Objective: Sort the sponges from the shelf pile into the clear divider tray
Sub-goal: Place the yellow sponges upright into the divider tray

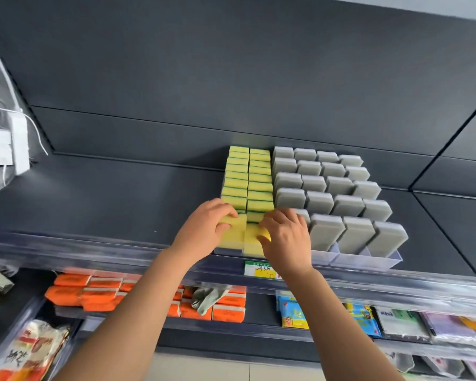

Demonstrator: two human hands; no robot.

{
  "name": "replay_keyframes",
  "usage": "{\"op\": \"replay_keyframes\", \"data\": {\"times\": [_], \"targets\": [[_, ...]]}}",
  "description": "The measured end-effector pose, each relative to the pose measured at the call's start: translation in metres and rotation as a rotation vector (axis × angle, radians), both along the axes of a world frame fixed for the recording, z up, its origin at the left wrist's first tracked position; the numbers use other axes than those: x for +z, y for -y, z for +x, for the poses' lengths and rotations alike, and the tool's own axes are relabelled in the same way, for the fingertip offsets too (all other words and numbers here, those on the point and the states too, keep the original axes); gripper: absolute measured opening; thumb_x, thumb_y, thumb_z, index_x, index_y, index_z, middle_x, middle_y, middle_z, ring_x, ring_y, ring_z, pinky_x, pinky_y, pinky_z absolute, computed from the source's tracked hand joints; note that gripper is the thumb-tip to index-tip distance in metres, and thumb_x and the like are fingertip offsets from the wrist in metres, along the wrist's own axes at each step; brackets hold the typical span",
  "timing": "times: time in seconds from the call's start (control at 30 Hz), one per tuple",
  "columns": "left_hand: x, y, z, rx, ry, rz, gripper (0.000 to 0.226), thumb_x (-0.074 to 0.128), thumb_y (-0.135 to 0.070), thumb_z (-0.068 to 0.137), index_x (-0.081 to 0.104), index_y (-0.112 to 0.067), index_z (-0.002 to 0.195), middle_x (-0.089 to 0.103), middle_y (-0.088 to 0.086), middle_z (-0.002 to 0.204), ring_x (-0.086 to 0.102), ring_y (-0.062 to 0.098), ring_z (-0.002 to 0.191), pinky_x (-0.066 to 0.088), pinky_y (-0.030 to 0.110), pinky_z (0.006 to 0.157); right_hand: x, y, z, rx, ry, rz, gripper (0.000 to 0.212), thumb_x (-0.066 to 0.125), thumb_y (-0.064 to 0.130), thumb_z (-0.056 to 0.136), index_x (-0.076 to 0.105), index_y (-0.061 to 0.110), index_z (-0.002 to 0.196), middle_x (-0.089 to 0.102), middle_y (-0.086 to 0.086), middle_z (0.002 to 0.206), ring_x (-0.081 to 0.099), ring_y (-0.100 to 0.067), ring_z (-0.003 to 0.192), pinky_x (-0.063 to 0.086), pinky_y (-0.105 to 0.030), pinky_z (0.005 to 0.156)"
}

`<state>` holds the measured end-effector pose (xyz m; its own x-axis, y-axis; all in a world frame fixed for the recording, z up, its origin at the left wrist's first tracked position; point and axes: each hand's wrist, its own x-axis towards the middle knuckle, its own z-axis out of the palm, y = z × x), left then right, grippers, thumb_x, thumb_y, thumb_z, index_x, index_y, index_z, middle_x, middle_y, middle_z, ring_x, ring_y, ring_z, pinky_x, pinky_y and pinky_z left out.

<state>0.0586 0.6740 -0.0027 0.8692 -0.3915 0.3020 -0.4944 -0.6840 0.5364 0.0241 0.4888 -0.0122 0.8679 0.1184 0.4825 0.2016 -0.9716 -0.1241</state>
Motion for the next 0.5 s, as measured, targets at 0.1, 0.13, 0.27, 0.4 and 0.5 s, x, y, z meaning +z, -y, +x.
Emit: {"op": "replay_keyframes", "data": {"times": [0.1,0.13,0.27,0.4,0.5], "targets": [[-0.007,0.000,-0.001,0.022,0.110,0.056,0.020,0.061,-0.010,0.087,0.066,-0.016,0.105,0.055,-0.004,0.114,0.046,0.012,0.110,0.035,0.020,0.089,-0.002,0.002,0.001,0.019,0.018,-0.002,0.023,0.089,0.021,0.055,0.074,0.017,0.072,0.071,0.002,0.085,0.063,-0.024,0.089,0.047,-0.031,0.072],[-0.009,0.000,-0.001,0.038,0.151,0.070,0.020,0.063,-0.009,0.085,0.067,-0.015,0.103,0.056,-0.002,0.115,0.046,0.014,0.113,0.036,0.021,0.090,-0.004,0.003,0.000,0.035,0.029,0.001,0.021,0.088,0.020,0.057,0.074,0.017,0.072,0.072,0.001,0.086,0.064,-0.024,0.090,0.048,-0.031,0.075],[-0.017,0.005,-0.004,0.040,0.217,0.109,0.021,0.066,-0.005,0.082,0.070,-0.013,0.102,0.059,0.002,0.125,0.050,0.020,0.121,0.036,0.029,0.100,-0.018,0.005,-0.001,0.089,0.097,0.006,0.012,0.080,0.009,0.067,0.071,0.013,0.073,0.071,-0.002,0.089,0.066,-0.025,0.090,0.047,-0.034,0.088],[-0.032,0.005,-0.012,0.027,0.218,0.143,0.024,0.064,-0.005,0.084,0.068,-0.013,0.107,0.056,0.000,0.131,0.044,0.017,0.129,0.030,0.031,0.104,-0.031,0.004,-0.004,0.110,0.157,0.044,0.017,0.068,-0.008,0.073,0.068,0.008,0.080,0.069,-0.005,0.094,0.065,-0.024,0.091,0.049,-0.035,0.090],[-0.030,0.008,-0.014,0.047,0.228,0.152,0.027,0.062,-0.009,0.087,0.065,-0.013,0.113,0.054,0.000,0.134,0.042,0.017,0.131,0.027,0.030,0.104,-0.037,0.005,-0.006,0.090,0.148,0.054,0.026,0.063,-0.010,0.076,0.070,0.007,0.094,0.070,-0.007,0.107,0.065,-0.025,0.103,0.047,-0.041,0.097]]}}
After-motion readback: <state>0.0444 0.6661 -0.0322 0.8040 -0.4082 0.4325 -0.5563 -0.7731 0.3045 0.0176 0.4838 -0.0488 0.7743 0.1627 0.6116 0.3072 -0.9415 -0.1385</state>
